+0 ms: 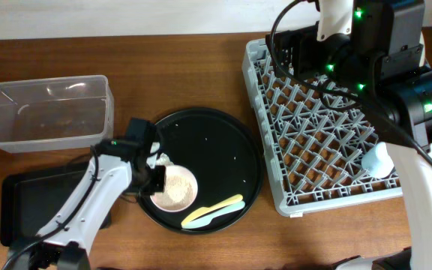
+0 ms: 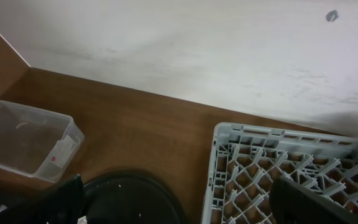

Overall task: Sort waste into correct bins and load items into the dishwasher rack
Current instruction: 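Carry the pink bowl with the left gripper over the black tray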

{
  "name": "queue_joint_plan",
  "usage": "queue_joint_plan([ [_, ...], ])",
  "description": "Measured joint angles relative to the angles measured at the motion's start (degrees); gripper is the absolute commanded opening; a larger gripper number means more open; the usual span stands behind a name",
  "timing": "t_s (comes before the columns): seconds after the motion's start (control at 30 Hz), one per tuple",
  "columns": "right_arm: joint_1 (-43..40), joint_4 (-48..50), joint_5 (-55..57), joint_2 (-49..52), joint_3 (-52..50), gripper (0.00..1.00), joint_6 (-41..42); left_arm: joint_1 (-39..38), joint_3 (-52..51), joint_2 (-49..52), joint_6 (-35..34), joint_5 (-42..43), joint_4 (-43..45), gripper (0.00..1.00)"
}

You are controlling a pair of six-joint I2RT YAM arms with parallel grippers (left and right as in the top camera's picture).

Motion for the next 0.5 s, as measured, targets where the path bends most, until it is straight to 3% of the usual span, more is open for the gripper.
queue_joint_plan([
  [0.2,0.00,-0.04,0.00,0.00,0.00,0.98,0.00,0.00,14.40,-0.98,-2.75,-7.02,-14.97,0.01],
  [0.4,0.00,-0.02,0.00,0.00,0.00,0.98,0.00,1.03,17.27,-5.77,-7.28,-19.41,-20.28,0.00],
  [0.5,0.00,-0.02,0.00,0.00,0.00,0.98,0.02,4.44,17.31,-8.37,-8.00,-21.66,-20.06,0.01],
])
